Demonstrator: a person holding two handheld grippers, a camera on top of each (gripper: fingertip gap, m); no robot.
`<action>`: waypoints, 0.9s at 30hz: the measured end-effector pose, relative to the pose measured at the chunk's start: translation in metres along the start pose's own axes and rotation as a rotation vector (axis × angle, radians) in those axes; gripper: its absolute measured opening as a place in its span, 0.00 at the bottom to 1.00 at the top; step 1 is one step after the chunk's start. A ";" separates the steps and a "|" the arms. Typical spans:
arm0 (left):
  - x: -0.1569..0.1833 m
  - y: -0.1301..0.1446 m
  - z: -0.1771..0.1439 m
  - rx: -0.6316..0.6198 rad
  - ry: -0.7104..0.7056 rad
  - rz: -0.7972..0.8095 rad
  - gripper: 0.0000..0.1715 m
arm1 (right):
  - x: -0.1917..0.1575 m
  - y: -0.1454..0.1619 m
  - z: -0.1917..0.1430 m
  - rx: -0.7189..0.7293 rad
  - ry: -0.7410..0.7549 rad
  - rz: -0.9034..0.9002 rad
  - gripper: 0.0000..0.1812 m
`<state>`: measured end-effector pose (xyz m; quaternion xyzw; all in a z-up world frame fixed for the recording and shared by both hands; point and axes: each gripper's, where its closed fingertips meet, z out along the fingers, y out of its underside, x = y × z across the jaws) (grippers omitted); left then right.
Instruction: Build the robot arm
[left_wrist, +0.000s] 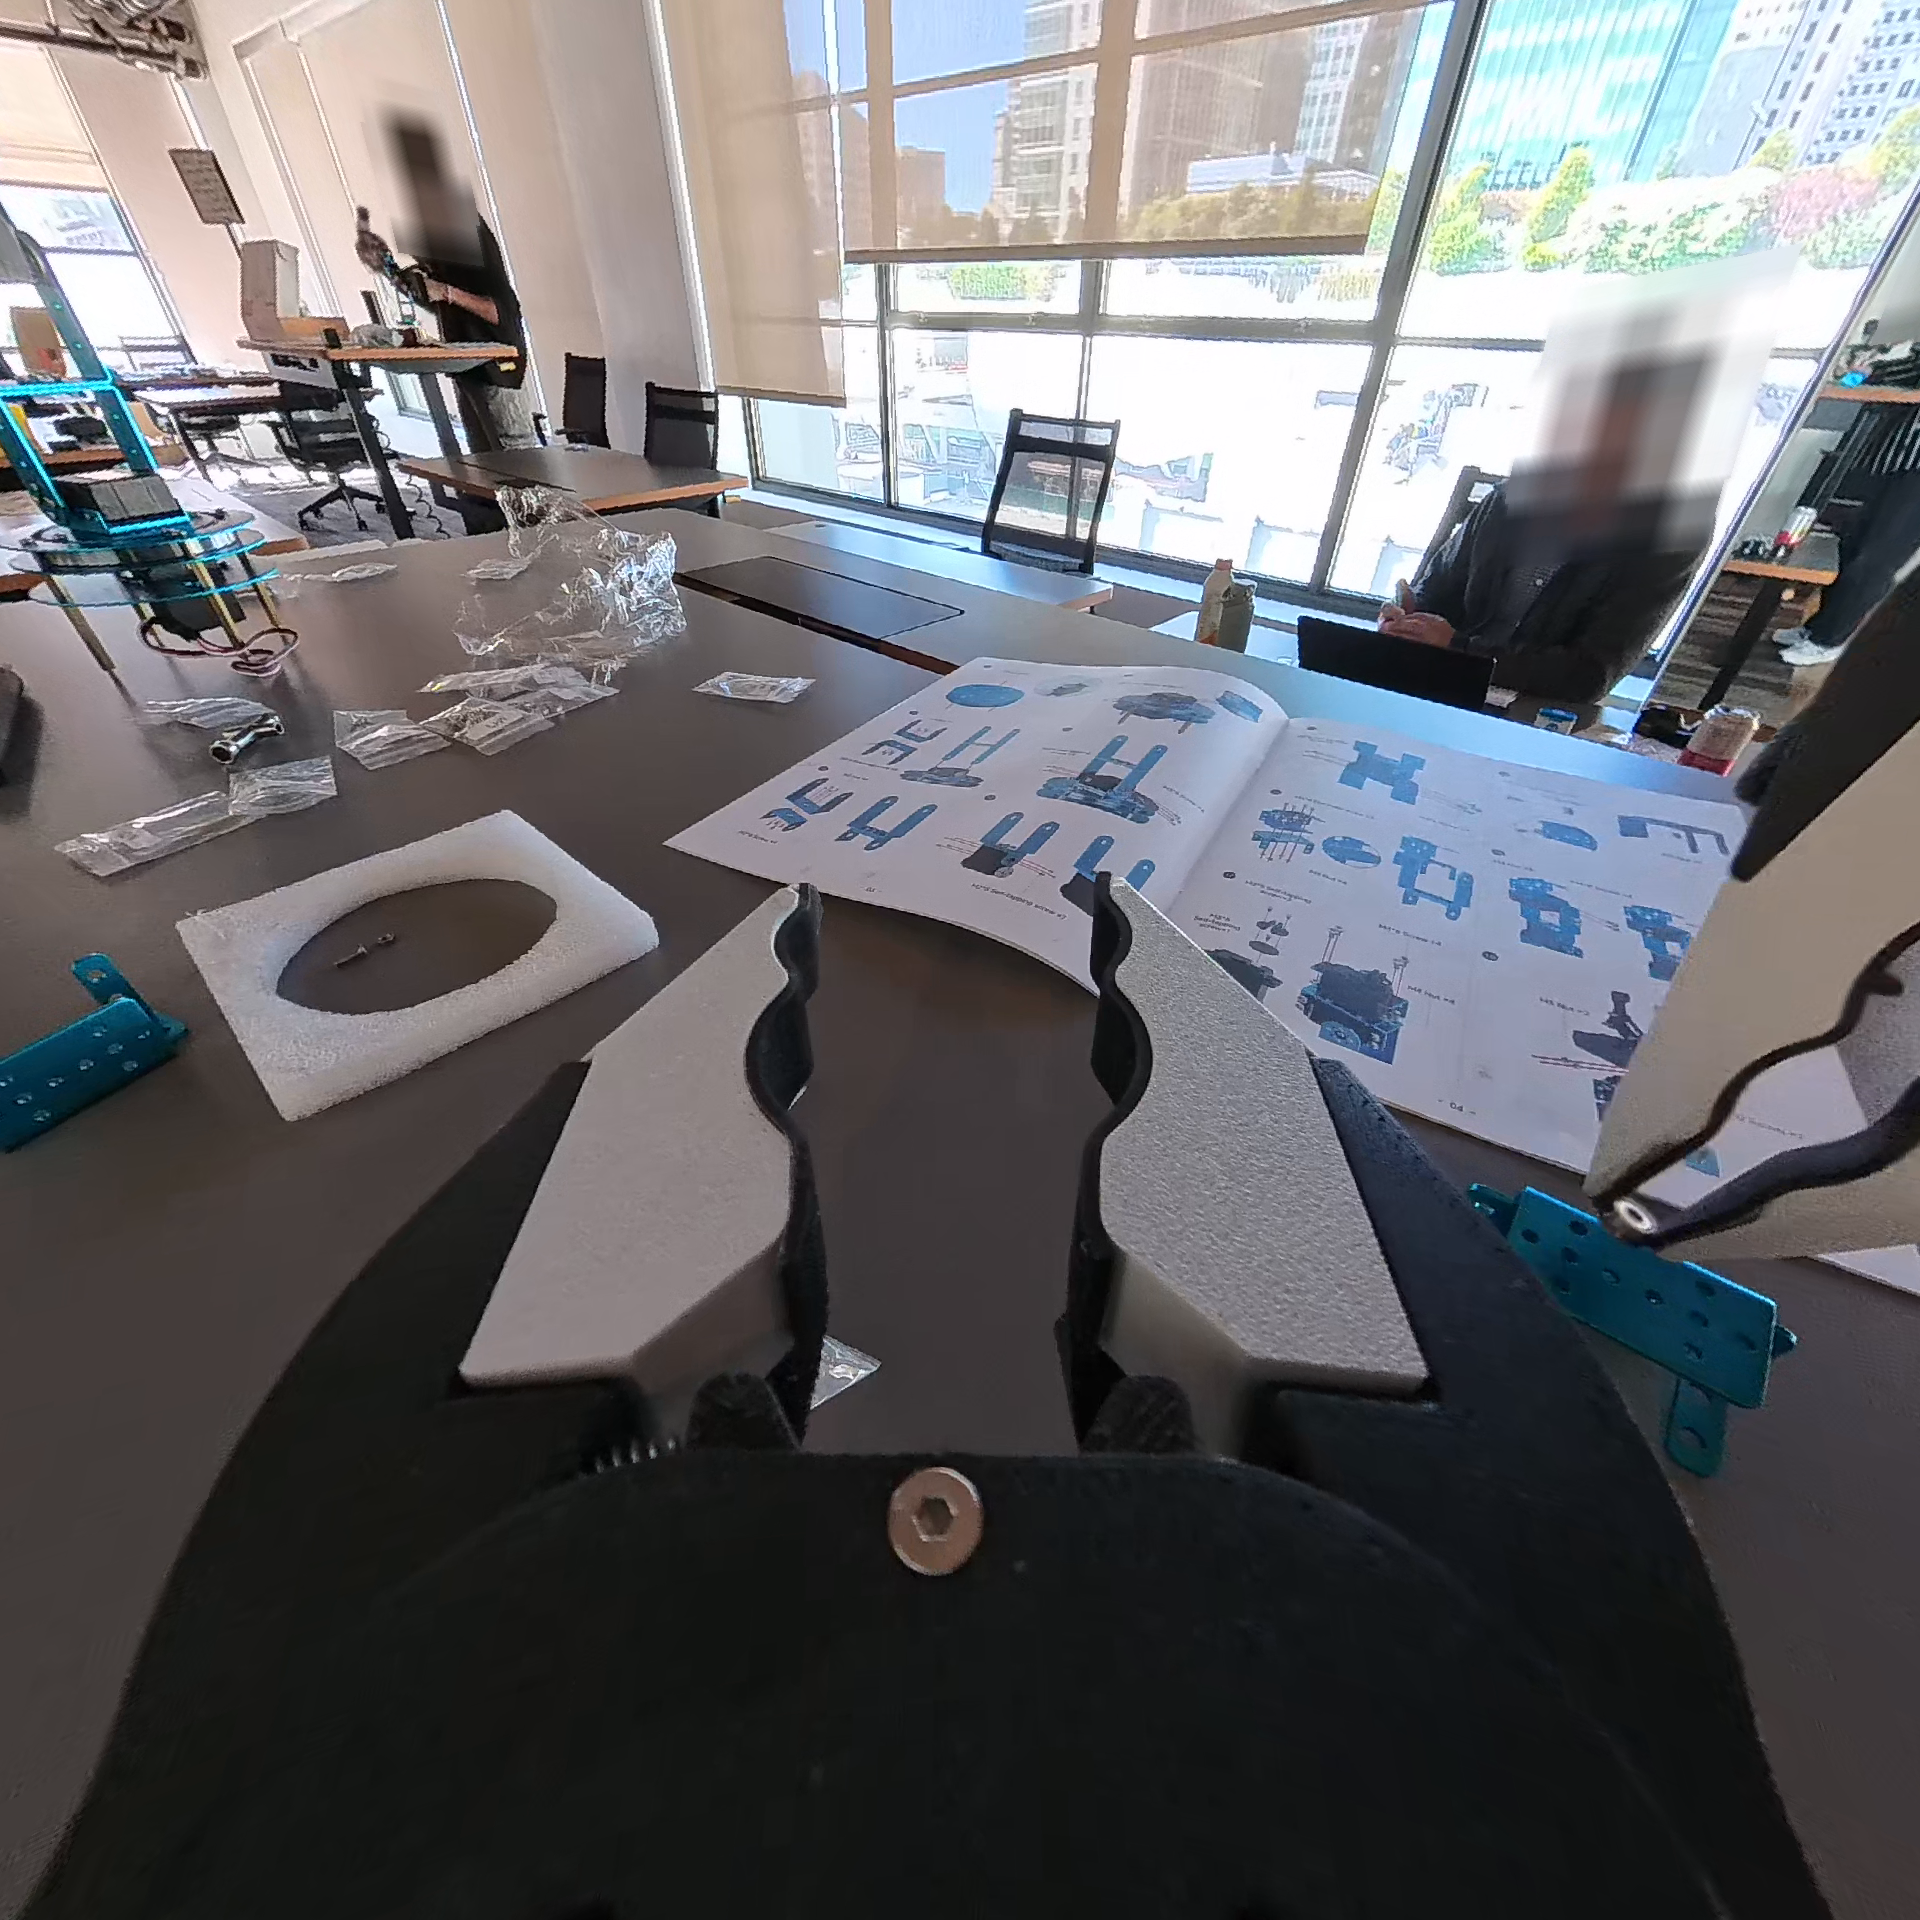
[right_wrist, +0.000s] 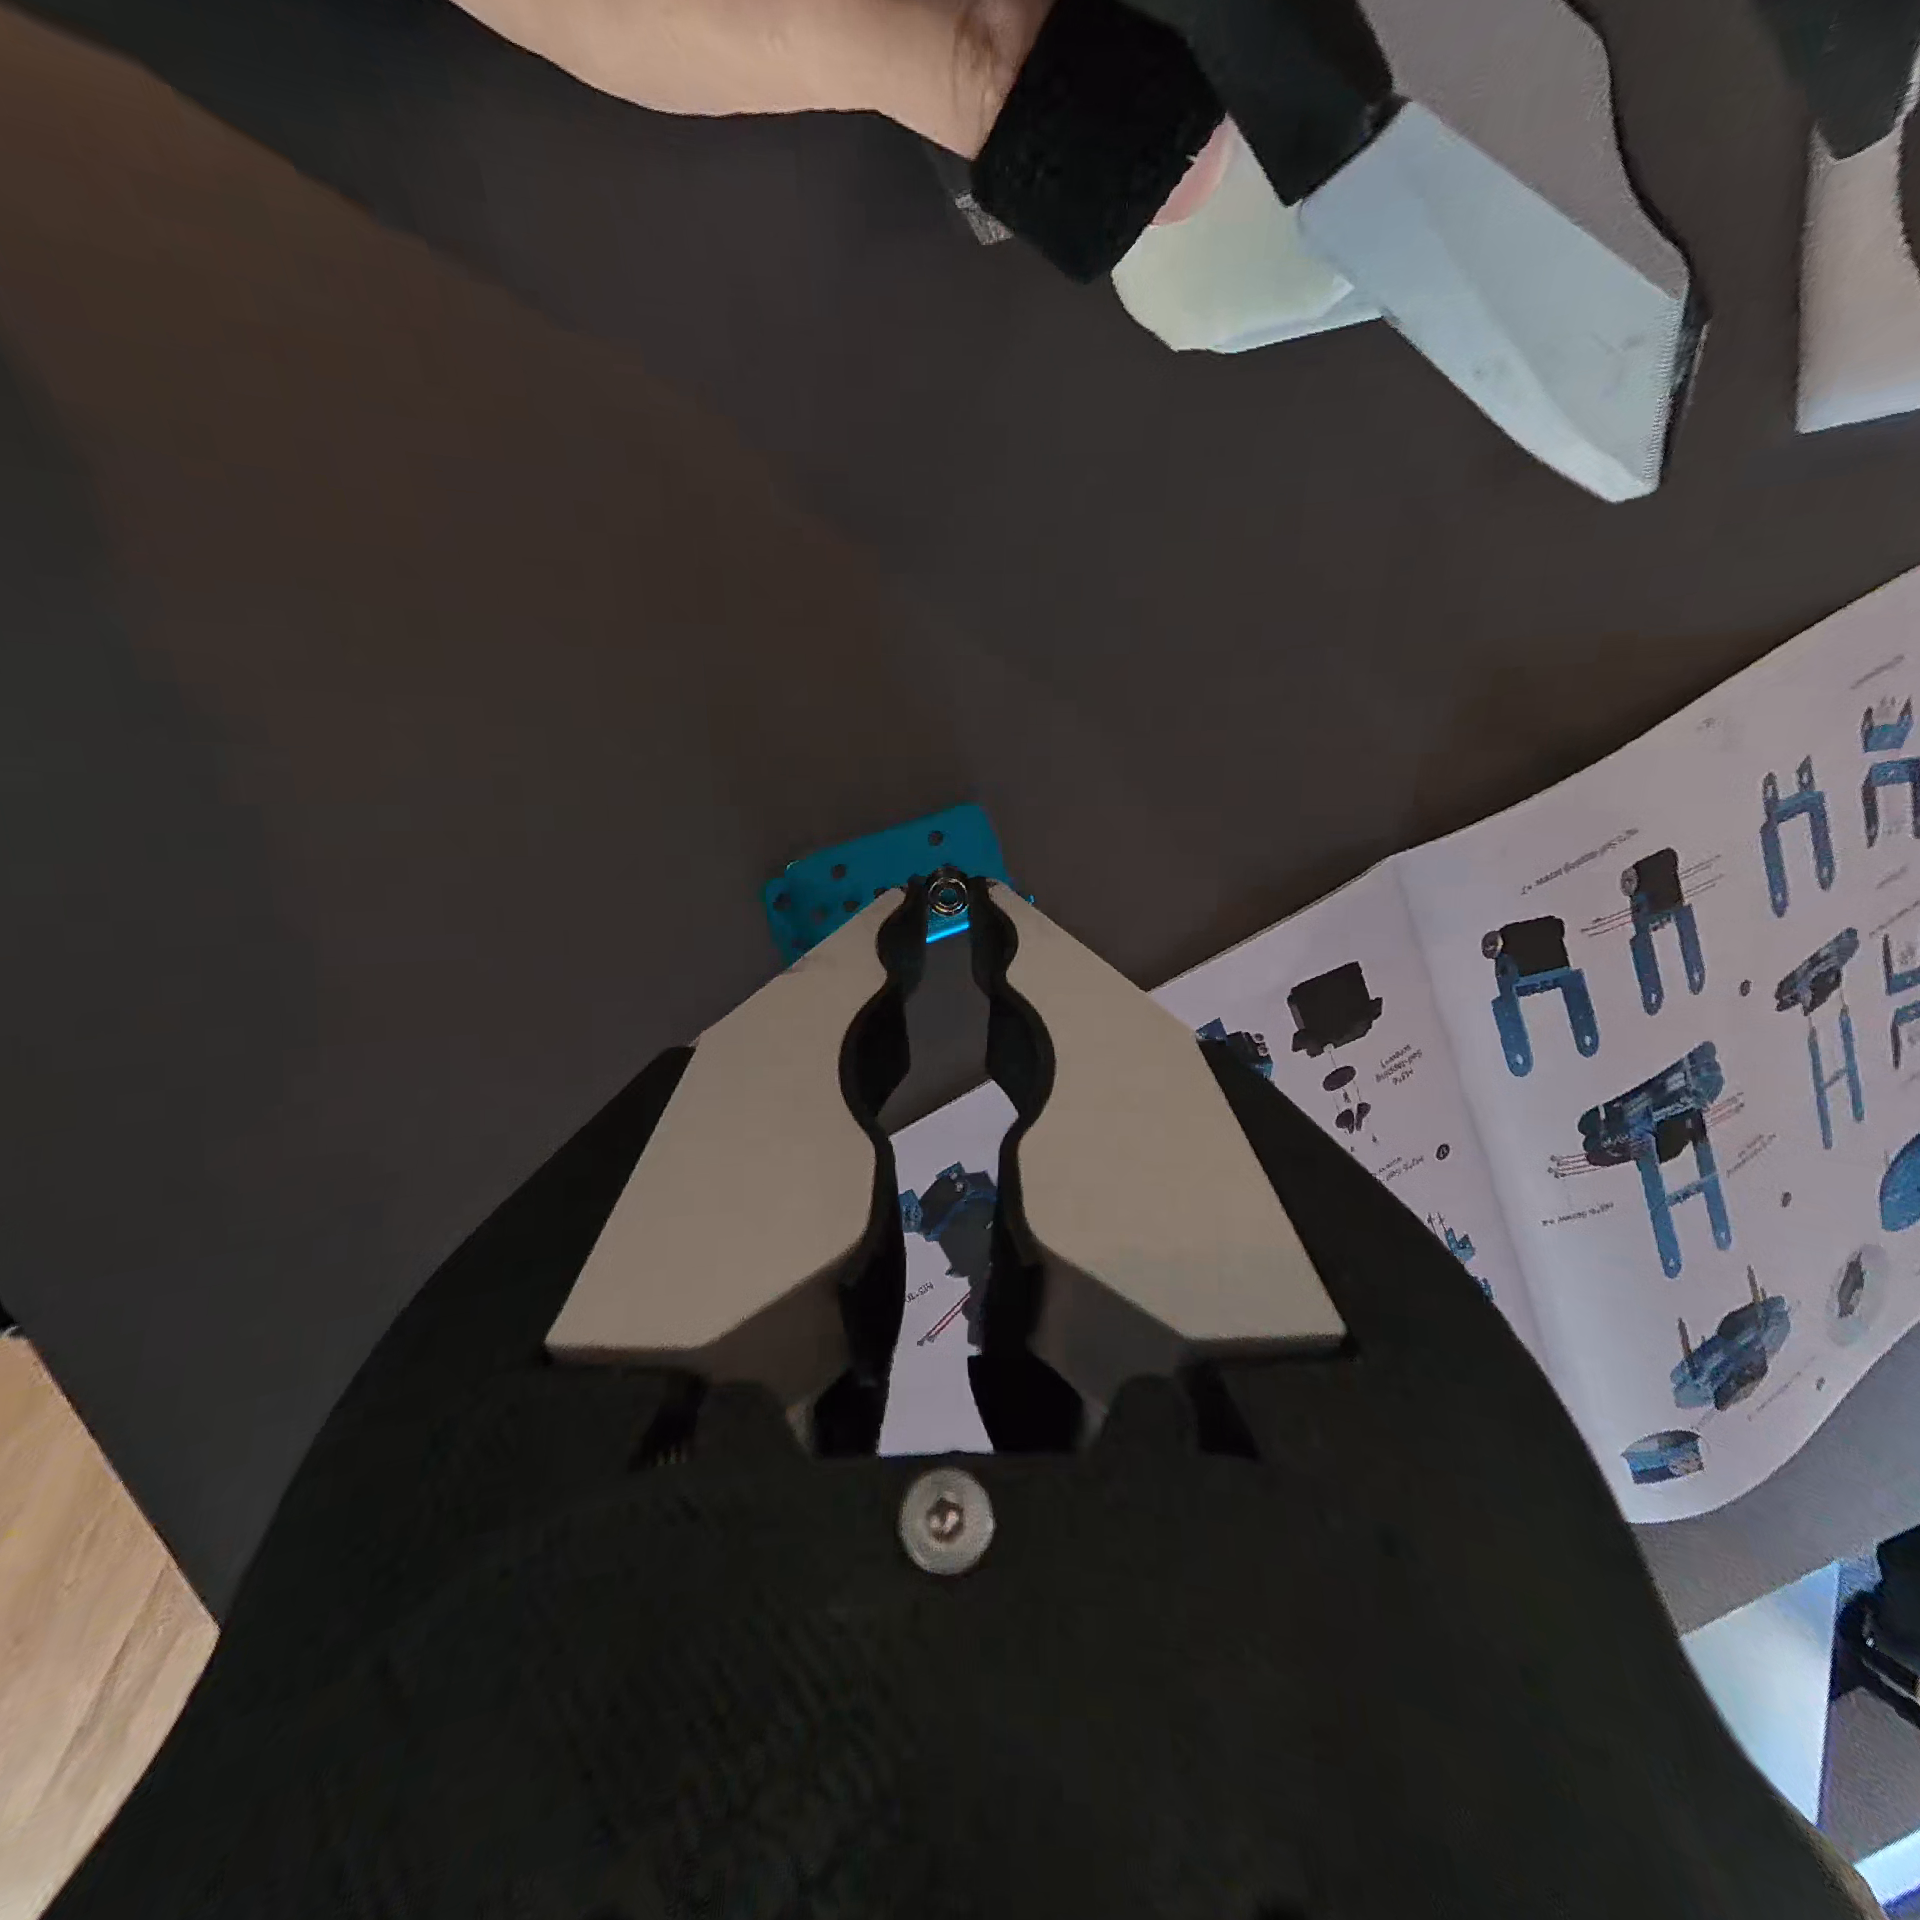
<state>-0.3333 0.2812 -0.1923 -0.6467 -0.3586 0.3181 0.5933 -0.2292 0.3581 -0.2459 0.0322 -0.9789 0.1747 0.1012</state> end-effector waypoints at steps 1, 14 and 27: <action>0.000 0.000 0.000 0.001 -0.001 0.000 0.30 | 0.000 0.001 0.002 -0.013 -0.009 0.001 0.04; 0.000 0.001 0.001 -0.005 0.004 0.000 0.30 | -0.002 0.001 0.012 -0.081 -0.118 0.015 0.04; 0.000 0.003 0.002 -0.016 0.013 -0.016 0.30 | 0.001 0.002 0.010 -0.074 -0.119 0.044 0.10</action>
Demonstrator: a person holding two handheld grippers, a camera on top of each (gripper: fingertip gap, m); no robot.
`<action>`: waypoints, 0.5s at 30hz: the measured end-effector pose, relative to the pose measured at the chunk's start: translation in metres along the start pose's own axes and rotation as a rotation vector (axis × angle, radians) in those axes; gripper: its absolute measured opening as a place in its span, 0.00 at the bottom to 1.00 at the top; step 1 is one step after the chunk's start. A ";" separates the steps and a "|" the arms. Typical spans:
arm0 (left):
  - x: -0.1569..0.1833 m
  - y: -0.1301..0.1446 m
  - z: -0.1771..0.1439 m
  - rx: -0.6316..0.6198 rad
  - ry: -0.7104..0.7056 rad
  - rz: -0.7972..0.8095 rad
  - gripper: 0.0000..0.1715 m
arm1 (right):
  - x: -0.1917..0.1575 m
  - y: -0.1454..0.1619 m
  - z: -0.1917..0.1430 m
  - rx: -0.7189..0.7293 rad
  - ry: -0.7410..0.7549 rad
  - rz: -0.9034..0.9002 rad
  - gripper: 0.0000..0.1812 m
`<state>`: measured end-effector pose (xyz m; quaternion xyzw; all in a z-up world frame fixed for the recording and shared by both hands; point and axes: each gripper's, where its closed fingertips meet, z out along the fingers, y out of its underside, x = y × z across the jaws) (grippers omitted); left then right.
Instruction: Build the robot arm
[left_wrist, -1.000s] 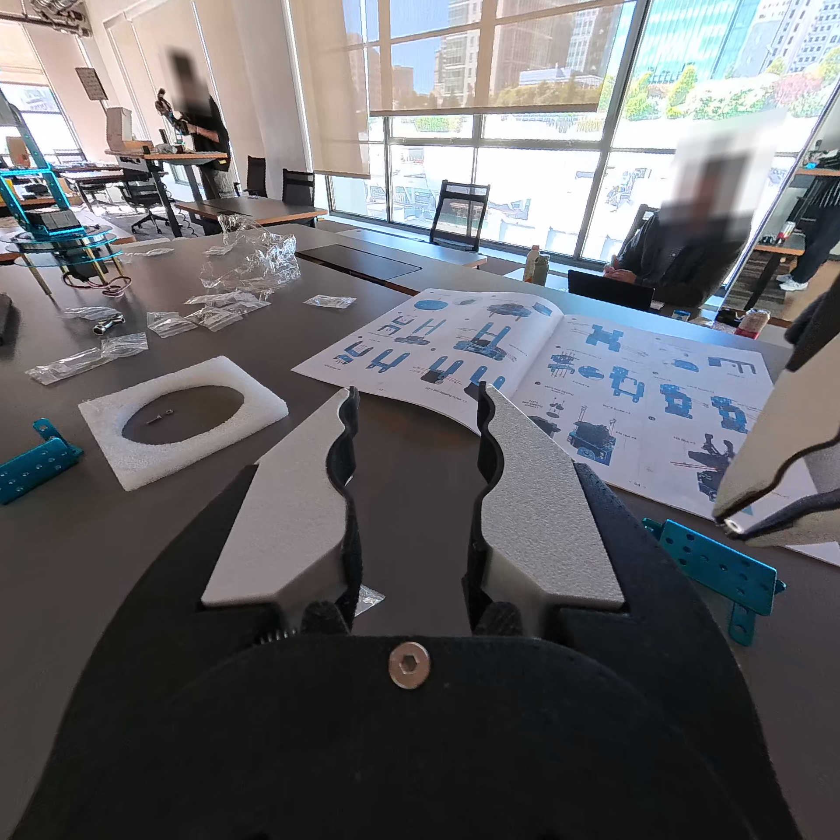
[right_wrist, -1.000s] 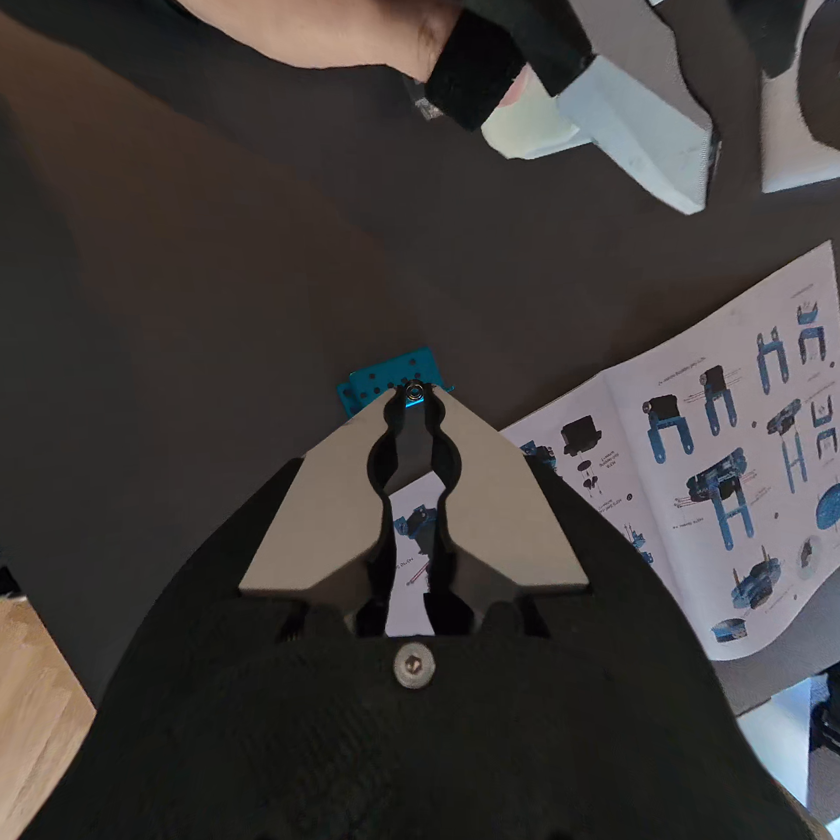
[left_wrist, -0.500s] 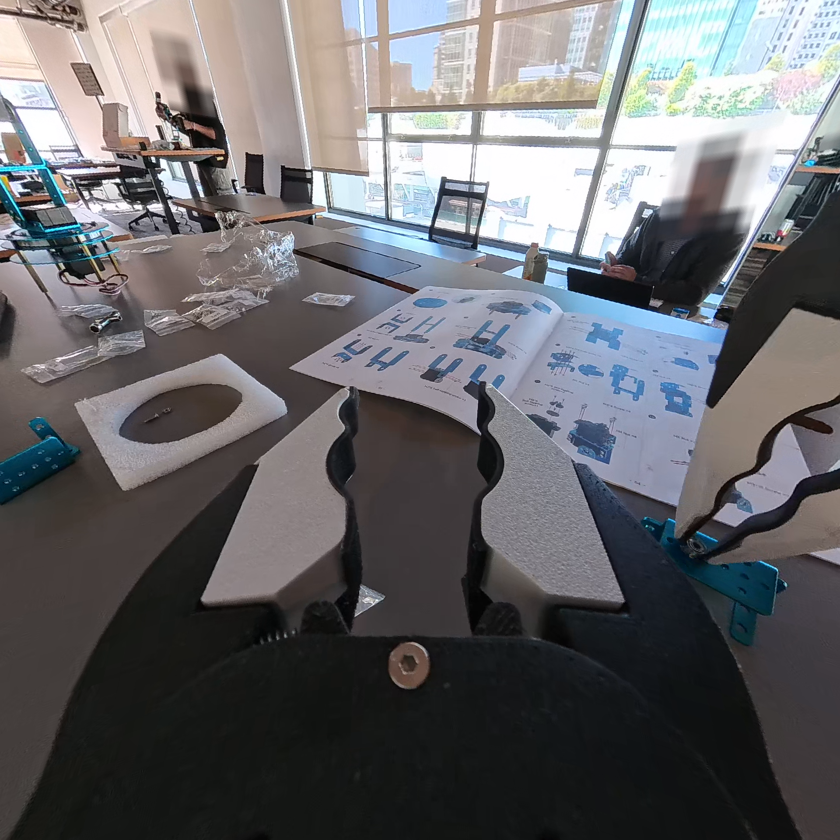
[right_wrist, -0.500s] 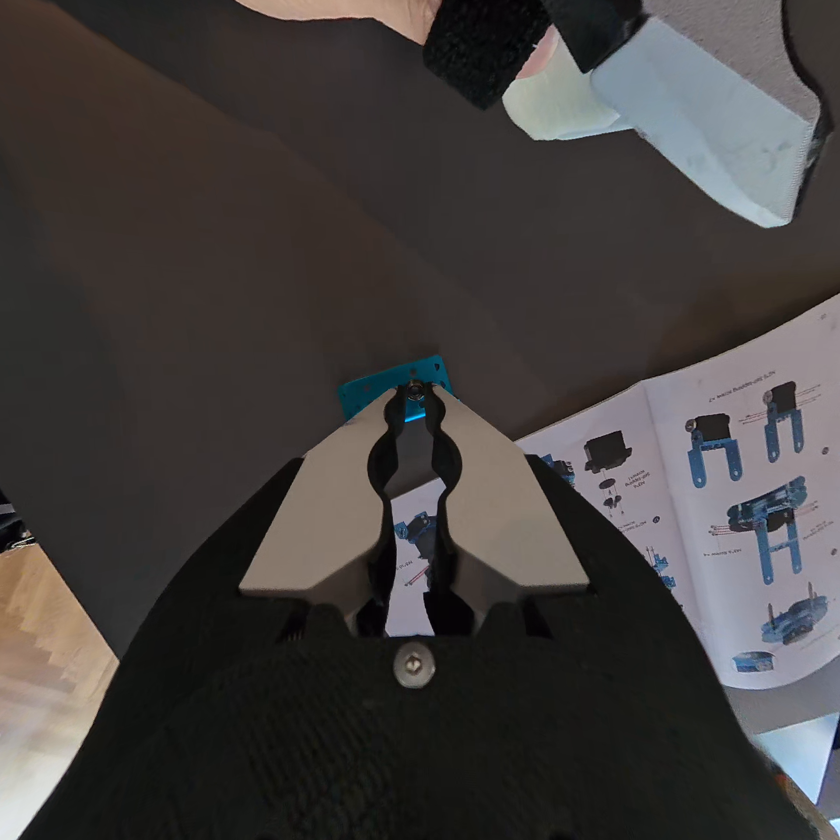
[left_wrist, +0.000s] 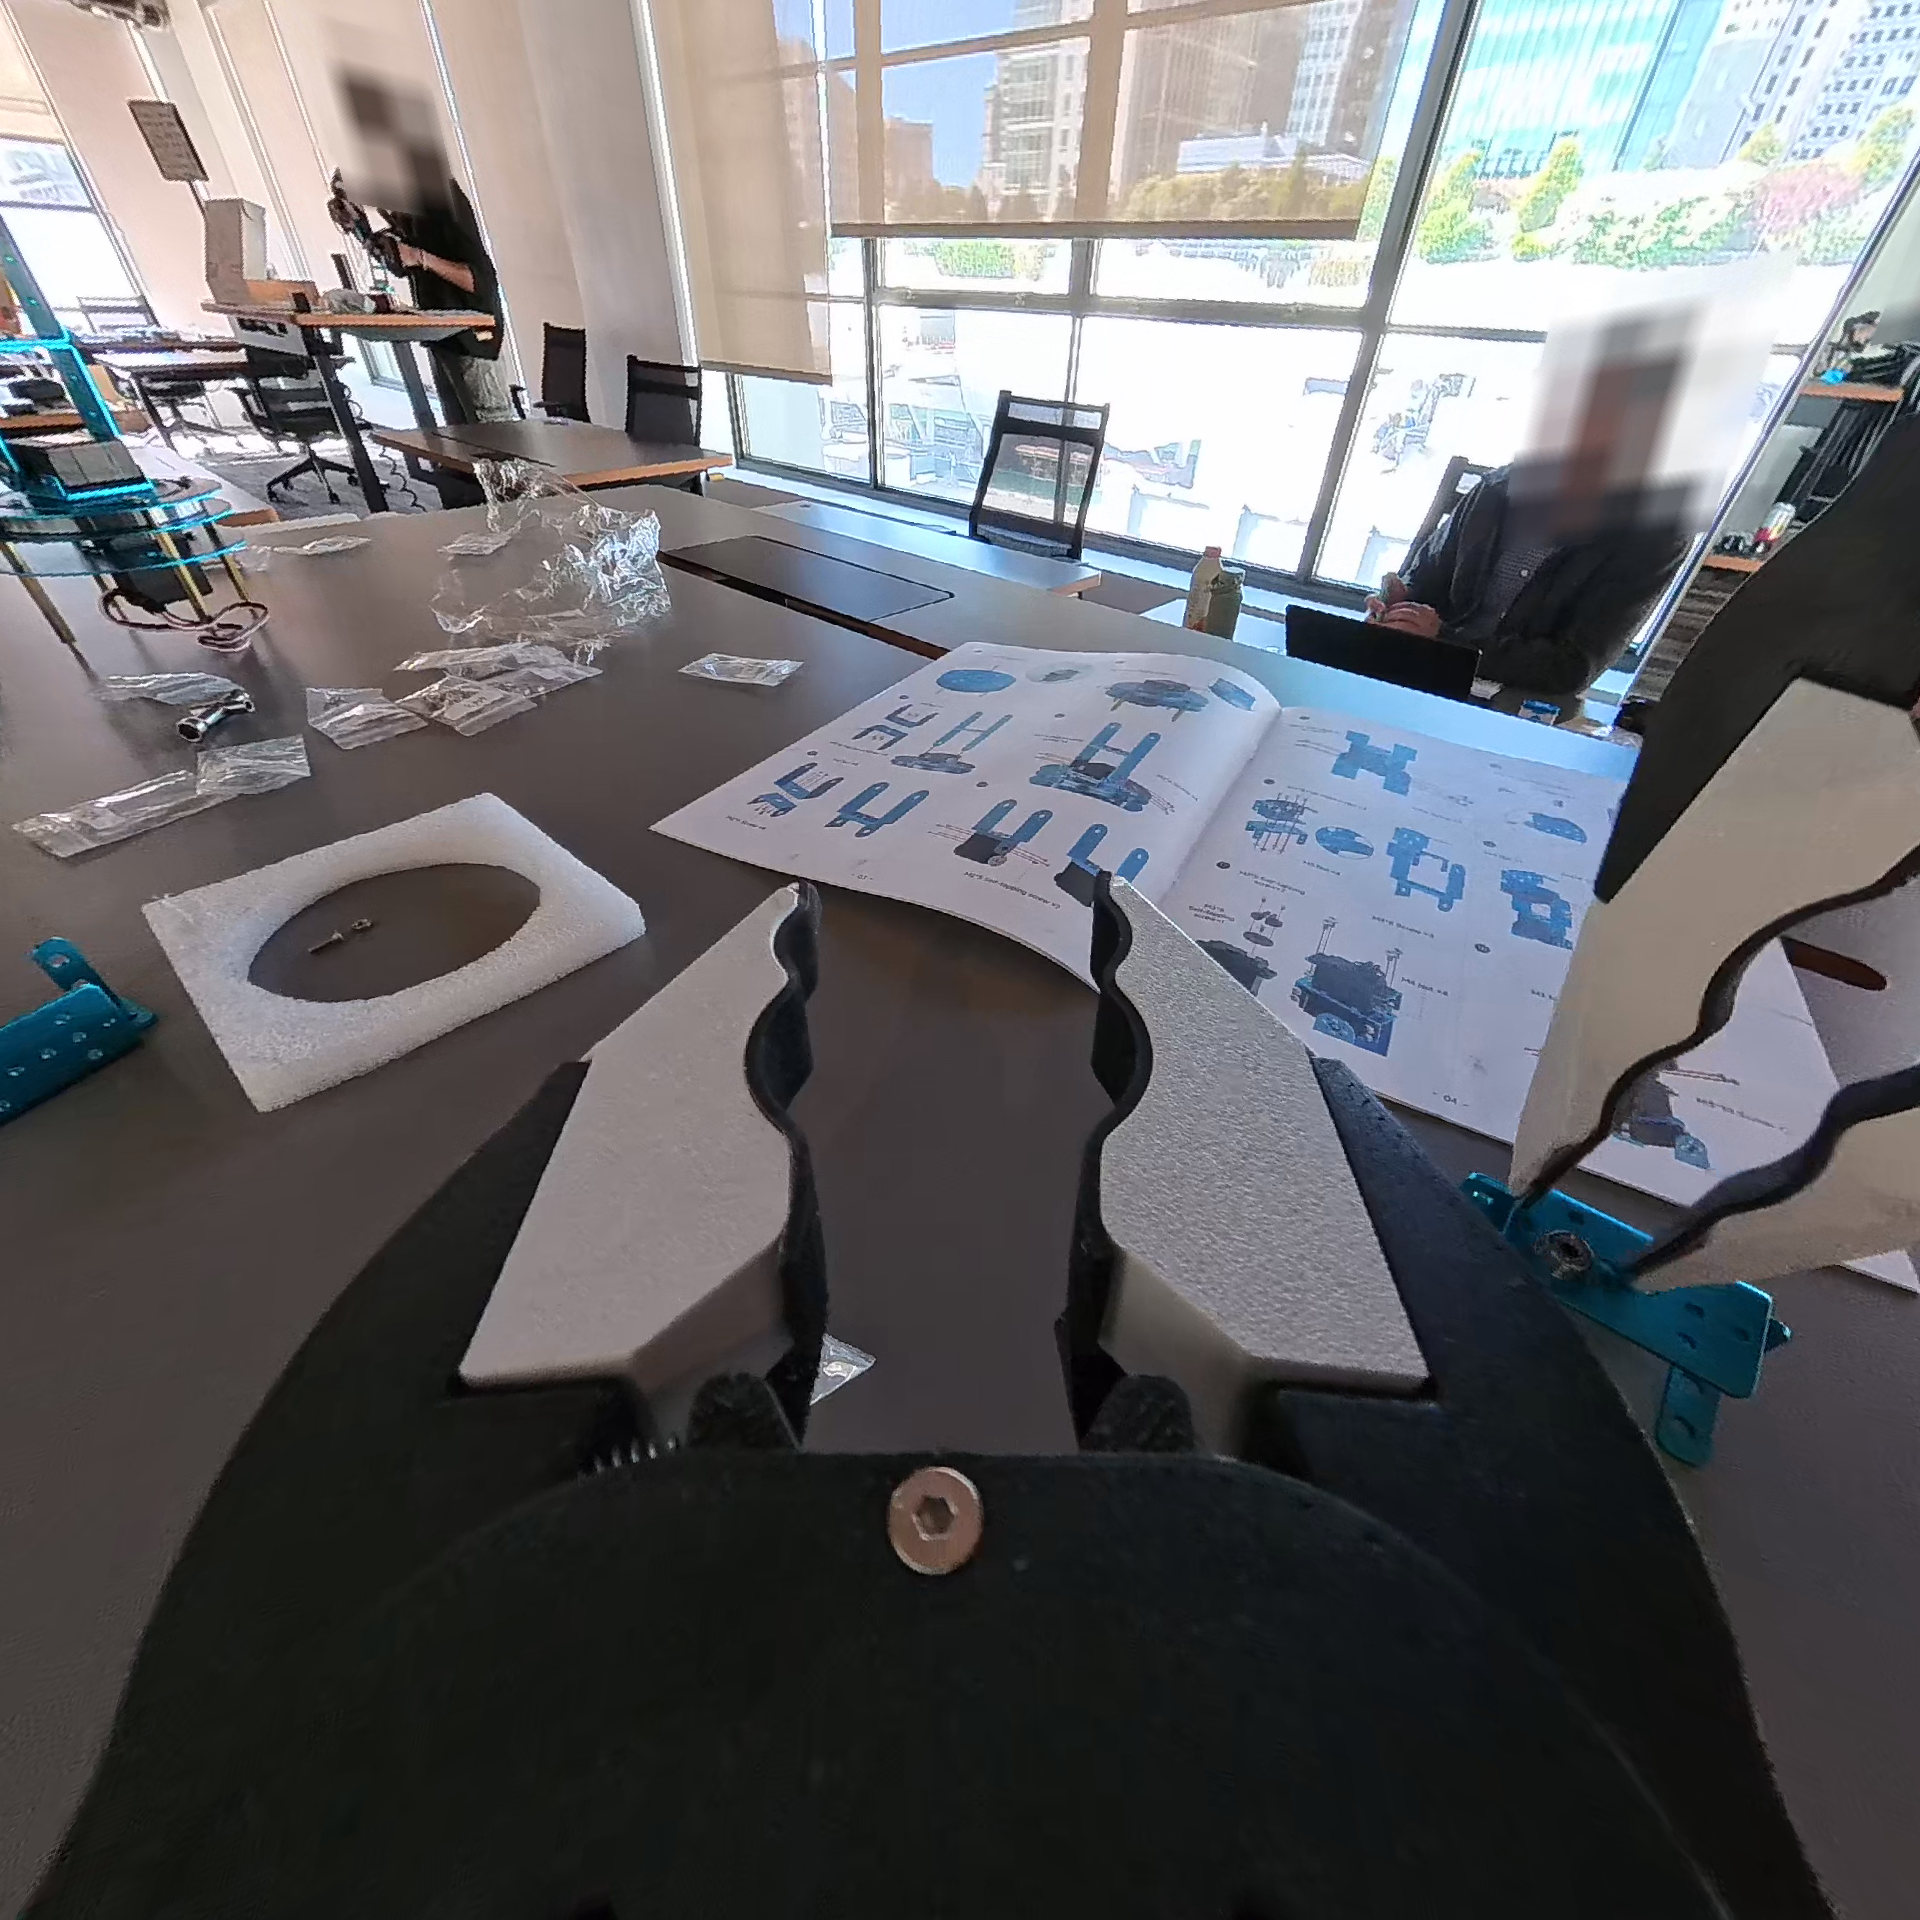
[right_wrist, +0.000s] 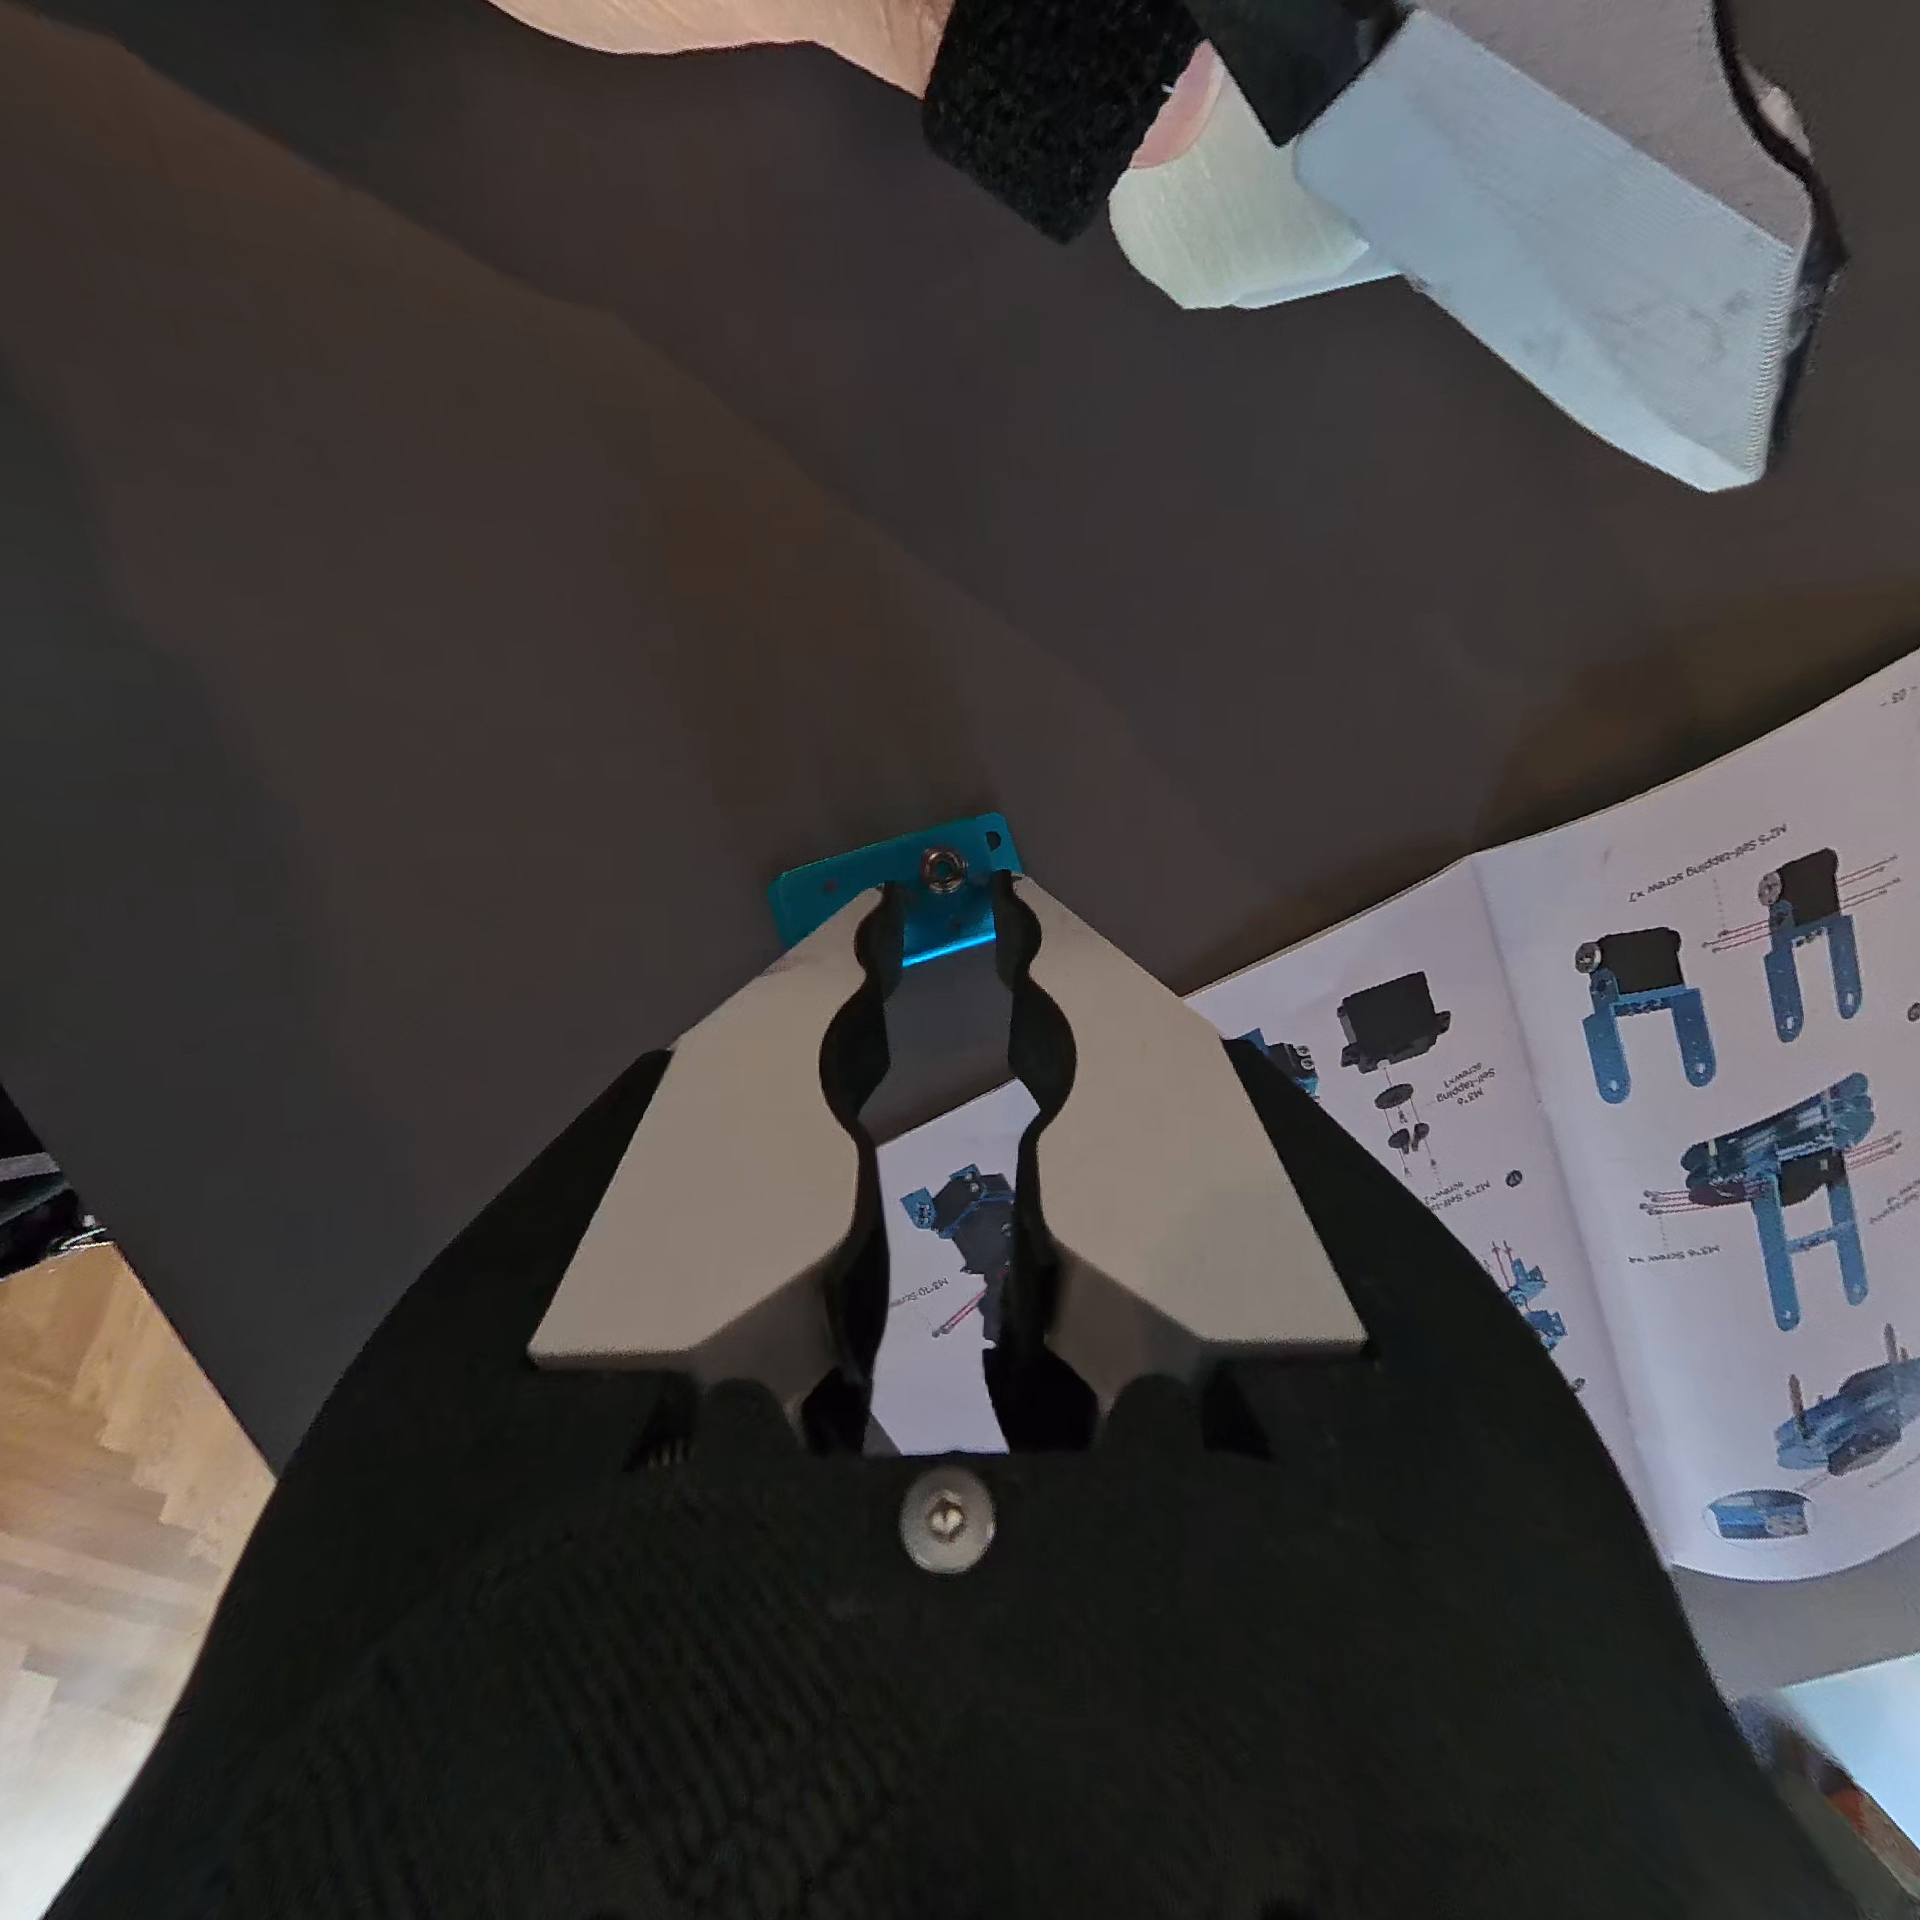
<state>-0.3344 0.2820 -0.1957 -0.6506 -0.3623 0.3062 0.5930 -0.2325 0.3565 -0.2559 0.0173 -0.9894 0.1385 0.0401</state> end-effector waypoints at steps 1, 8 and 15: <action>0.000 0.000 0.000 -0.001 0.002 0.001 0.30 | -0.001 -0.001 -0.002 0.014 -0.008 0.004 0.10; 0.005 0.004 0.002 -0.021 0.033 -0.008 0.29 | 0.013 -0.008 -0.023 0.246 0.089 0.129 0.10; 0.018 0.001 0.002 -0.047 0.131 0.026 0.20 | 0.009 0.005 -0.051 0.531 0.263 0.286 0.09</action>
